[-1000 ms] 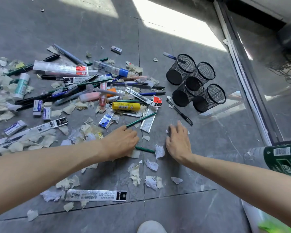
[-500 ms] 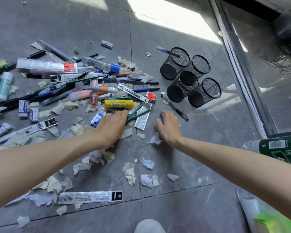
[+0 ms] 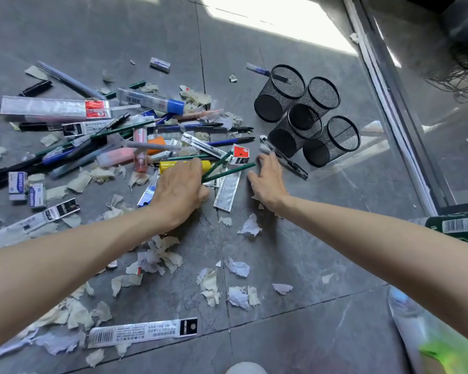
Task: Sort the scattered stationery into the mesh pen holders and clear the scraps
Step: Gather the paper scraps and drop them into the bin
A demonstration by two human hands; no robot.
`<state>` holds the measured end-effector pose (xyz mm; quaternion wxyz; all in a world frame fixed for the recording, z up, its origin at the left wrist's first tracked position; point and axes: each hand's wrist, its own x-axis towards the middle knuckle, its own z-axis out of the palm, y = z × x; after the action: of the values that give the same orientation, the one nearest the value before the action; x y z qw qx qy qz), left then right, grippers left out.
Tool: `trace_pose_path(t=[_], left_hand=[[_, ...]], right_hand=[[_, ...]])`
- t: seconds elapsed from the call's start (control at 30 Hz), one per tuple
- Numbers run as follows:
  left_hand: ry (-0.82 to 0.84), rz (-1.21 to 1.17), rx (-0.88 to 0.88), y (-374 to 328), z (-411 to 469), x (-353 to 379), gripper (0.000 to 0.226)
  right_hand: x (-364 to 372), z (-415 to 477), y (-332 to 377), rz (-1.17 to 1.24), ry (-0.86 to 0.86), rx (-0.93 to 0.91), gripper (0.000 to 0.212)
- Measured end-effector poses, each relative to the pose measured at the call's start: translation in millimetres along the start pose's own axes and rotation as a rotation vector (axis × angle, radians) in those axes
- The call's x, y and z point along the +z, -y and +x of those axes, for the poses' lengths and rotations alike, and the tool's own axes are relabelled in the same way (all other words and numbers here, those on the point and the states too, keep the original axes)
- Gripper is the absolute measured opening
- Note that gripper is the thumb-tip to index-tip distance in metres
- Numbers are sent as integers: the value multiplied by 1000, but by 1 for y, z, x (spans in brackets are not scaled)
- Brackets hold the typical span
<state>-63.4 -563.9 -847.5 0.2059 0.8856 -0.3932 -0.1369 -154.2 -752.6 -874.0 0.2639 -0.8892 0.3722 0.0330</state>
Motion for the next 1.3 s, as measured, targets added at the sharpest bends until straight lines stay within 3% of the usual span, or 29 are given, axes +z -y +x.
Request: trace_pose_path(t=[0.07,0.27,0.47,0.63,0.77,0.83,0.93,1.0,1.07,1.13,1.2,1.3], left_hand=[[1,-7,-6,-1,4,1,17],[-8,-74,-23,8,12,11,18],[-9,-74,-16,14,16,9,19],[-63,-41,-12,13,23,4,11],[-110,86,47,11,21,11,22],[-145,143,67,9,14,14,34],[-199,229,306,12,-6,17,48],[-120,290,589,16,-24,24,39],[-17,312,662,19,-38,30,28],[12,299,530,24,-43,35,32],[55,280,395,30,-44,34,51],[212,228,386,35,-54,34,69]], right_hand=[[-2,6,5,14,-29,-25,39],[-5,27,12,-119,15,4,57],[-16,43,16,-212,35,16,38],[-15,10,3,-181,27,-130,18],[7,-49,-16,-228,121,-129,52],[14,-79,-18,-194,186,-144,57],[12,-119,-14,-194,316,-253,59],[8,-135,-12,-255,369,-412,67],[4,-138,-15,-296,348,-465,72],[2,-130,-21,-291,252,-334,64],[-2,-111,-24,-271,170,-97,59],[-14,-80,-27,-159,150,227,63]])
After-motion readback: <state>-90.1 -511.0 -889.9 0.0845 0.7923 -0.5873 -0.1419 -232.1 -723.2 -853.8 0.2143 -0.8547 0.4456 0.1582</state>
